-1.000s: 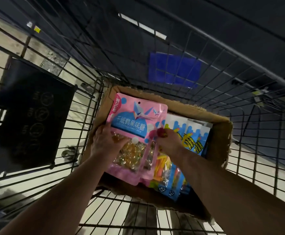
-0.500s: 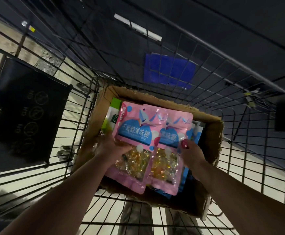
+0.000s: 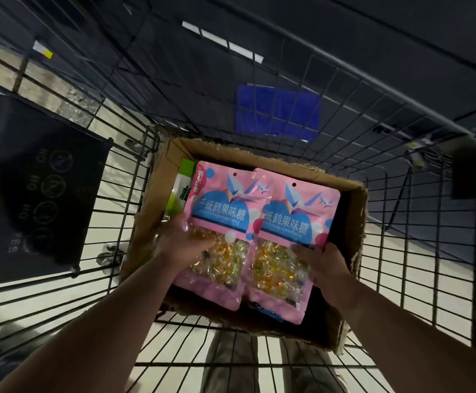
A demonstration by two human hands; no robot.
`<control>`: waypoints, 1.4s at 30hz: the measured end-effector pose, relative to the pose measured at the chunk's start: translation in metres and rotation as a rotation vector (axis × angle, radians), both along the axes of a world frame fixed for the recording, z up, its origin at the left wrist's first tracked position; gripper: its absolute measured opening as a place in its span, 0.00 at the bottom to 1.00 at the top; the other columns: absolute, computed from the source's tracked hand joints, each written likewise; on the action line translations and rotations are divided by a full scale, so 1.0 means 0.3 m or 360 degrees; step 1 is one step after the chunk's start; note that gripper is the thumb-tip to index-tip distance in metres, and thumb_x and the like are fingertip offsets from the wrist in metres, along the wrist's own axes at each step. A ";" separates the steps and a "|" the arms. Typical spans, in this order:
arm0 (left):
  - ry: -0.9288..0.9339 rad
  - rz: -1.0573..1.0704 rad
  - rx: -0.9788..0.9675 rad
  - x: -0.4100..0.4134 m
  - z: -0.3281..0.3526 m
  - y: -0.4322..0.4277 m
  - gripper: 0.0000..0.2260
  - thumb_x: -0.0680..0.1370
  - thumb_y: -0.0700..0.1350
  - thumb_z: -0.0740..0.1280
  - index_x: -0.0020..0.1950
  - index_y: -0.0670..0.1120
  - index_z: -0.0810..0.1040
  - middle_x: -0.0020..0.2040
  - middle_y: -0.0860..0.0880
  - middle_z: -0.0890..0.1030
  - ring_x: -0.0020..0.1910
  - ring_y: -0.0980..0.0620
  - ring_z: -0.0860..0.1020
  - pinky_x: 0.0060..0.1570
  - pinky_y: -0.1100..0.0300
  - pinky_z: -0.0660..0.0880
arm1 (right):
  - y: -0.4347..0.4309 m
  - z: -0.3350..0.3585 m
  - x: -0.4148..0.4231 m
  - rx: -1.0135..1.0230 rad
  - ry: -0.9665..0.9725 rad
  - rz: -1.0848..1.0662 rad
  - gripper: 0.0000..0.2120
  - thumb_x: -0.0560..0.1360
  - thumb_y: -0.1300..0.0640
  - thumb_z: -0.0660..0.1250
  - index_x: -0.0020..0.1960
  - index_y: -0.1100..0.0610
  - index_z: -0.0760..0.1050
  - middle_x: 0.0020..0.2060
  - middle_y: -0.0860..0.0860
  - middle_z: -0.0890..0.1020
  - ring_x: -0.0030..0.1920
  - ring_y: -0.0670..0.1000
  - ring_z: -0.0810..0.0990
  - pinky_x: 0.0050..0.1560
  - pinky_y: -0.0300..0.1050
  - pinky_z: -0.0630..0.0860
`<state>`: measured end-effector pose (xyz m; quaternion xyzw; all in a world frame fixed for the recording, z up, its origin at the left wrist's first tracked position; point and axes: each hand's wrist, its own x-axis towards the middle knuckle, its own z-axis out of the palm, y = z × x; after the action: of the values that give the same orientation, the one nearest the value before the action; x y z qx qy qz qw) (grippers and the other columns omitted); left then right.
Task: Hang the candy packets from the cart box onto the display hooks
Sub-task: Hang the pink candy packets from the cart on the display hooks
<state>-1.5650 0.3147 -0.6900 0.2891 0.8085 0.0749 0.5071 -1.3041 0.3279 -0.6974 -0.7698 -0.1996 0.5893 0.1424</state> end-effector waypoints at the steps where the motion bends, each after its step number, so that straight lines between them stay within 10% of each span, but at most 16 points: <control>1: -0.0034 0.0103 0.0002 -0.008 0.000 -0.003 0.36 0.64 0.52 0.79 0.68 0.50 0.69 0.56 0.49 0.81 0.50 0.49 0.81 0.45 0.54 0.80 | -0.009 0.014 0.002 0.0013 0.0108 0.0006 0.23 0.65 0.55 0.79 0.54 0.63 0.74 0.46 0.59 0.81 0.43 0.59 0.81 0.40 0.51 0.81; 4: -0.0270 0.0280 -0.0004 -0.021 0.025 -0.012 0.21 0.72 0.41 0.74 0.63 0.43 0.75 0.48 0.44 0.83 0.40 0.52 0.82 0.33 0.62 0.76 | -0.031 0.039 0.012 0.0046 0.0377 -0.0035 0.35 0.54 0.49 0.81 0.57 0.61 0.78 0.53 0.65 0.82 0.53 0.66 0.81 0.57 0.67 0.76; 8: -0.0568 0.0299 -0.0044 -0.015 0.063 -0.042 0.11 0.76 0.39 0.69 0.58 0.40 0.78 0.52 0.38 0.83 0.47 0.44 0.83 0.35 0.57 0.81 | -0.047 0.060 0.020 0.0130 0.0399 0.0048 0.24 0.60 0.52 0.78 0.55 0.57 0.80 0.53 0.61 0.83 0.55 0.63 0.81 0.60 0.66 0.74; 13: -0.0599 0.0366 -0.0031 0.016 0.120 -0.078 0.12 0.73 0.46 0.72 0.56 0.47 0.80 0.53 0.41 0.83 0.53 0.40 0.81 0.54 0.39 0.78 | -0.047 0.136 0.020 0.0114 0.0272 0.0065 0.13 0.71 0.61 0.73 0.56 0.54 0.79 0.49 0.55 0.84 0.52 0.57 0.82 0.46 0.51 0.80; 20: -0.0637 0.0446 0.0183 0.034 0.298 -0.082 0.13 0.73 0.41 0.72 0.57 0.45 0.81 0.53 0.44 0.84 0.56 0.42 0.80 0.63 0.38 0.71 | -0.022 0.347 0.059 0.0151 0.0159 0.0165 0.12 0.72 0.56 0.72 0.56 0.53 0.80 0.49 0.54 0.85 0.51 0.58 0.83 0.55 0.62 0.79; 27: -0.0643 0.0501 0.0348 0.092 0.549 -0.055 0.07 0.75 0.40 0.71 0.52 0.47 0.81 0.50 0.44 0.84 0.52 0.43 0.81 0.52 0.49 0.77 | -0.013 0.647 0.092 0.0325 0.0211 0.0147 0.09 0.73 0.59 0.71 0.53 0.59 0.78 0.51 0.60 0.83 0.45 0.58 0.81 0.55 0.64 0.76; 32: -0.0696 0.0412 0.0455 0.172 0.692 -0.047 0.06 0.74 0.43 0.72 0.49 0.52 0.82 0.48 0.46 0.84 0.53 0.43 0.81 0.59 0.41 0.74 | -0.054 0.817 0.162 0.0476 0.0217 -0.0059 0.13 0.76 0.56 0.68 0.57 0.61 0.74 0.47 0.58 0.83 0.37 0.52 0.84 0.27 0.41 0.79; 42: -0.0802 0.0196 0.0566 0.431 0.913 -0.017 0.06 0.74 0.43 0.72 0.50 0.49 0.79 0.48 0.44 0.83 0.49 0.43 0.82 0.55 0.42 0.78 | -0.205 1.037 0.391 0.0758 0.0267 -0.0425 0.06 0.77 0.57 0.65 0.52 0.59 0.73 0.42 0.56 0.85 0.37 0.53 0.86 0.32 0.46 0.81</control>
<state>-1.4356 0.3095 -0.4160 0.2962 0.6475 0.3148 0.6276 -1.1867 0.2663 -0.3864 -0.6827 -0.2167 0.5634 0.4117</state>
